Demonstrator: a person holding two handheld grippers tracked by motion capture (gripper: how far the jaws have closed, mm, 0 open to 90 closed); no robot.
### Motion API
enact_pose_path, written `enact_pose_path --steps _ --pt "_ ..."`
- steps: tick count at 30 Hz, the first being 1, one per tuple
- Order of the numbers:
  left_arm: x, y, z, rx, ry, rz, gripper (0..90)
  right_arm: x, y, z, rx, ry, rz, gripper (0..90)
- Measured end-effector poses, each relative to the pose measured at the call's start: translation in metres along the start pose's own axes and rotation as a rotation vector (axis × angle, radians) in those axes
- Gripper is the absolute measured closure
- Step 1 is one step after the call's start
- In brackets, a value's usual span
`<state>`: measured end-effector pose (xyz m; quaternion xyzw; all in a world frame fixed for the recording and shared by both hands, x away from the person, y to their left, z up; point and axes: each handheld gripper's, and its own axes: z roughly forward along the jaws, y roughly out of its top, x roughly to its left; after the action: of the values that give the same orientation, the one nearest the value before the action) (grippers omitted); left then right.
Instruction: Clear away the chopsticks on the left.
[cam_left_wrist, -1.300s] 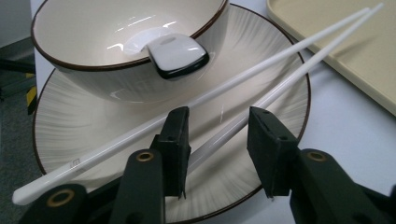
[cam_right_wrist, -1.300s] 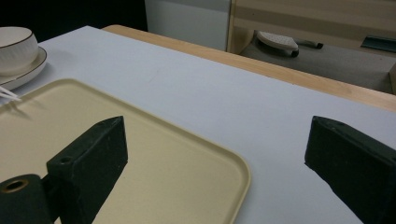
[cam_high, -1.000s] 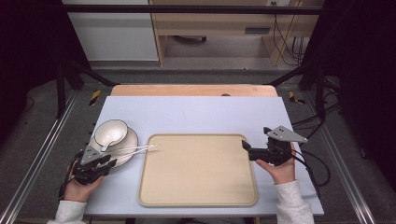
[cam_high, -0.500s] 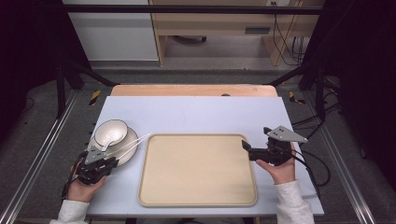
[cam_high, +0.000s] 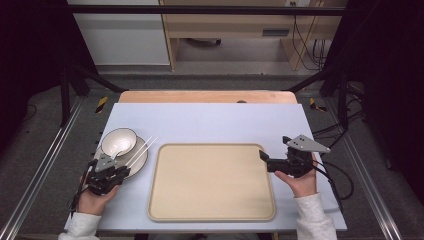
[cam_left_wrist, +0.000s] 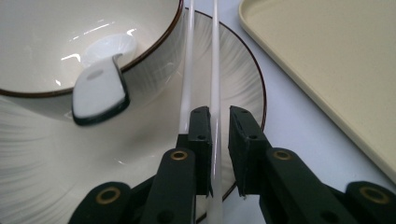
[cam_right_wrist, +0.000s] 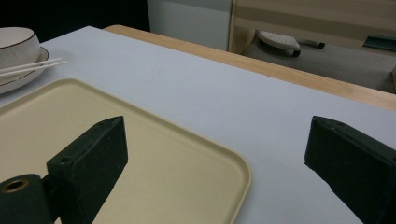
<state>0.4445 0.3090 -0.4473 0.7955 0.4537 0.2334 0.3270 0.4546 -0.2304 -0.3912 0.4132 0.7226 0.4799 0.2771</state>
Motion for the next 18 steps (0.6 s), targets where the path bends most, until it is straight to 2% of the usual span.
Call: enact_pose_path --steps 4,6,18 --pt "-0.001 0.007 0.008 0.019 0.018 -0.007 77.1 0.000 0.000 0.000 -0.001 0.002 0.002 6.3" --pt "-0.002 0.009 0.012 0.031 0.014 -0.004 77.0 -0.001 0.000 0.000 0.001 0.002 0.003 6.2" --pt "-0.005 0.010 0.024 0.102 0.021 0.005 80.8 0.000 0.000 0.001 0.006 0.006 0.008 6.1"
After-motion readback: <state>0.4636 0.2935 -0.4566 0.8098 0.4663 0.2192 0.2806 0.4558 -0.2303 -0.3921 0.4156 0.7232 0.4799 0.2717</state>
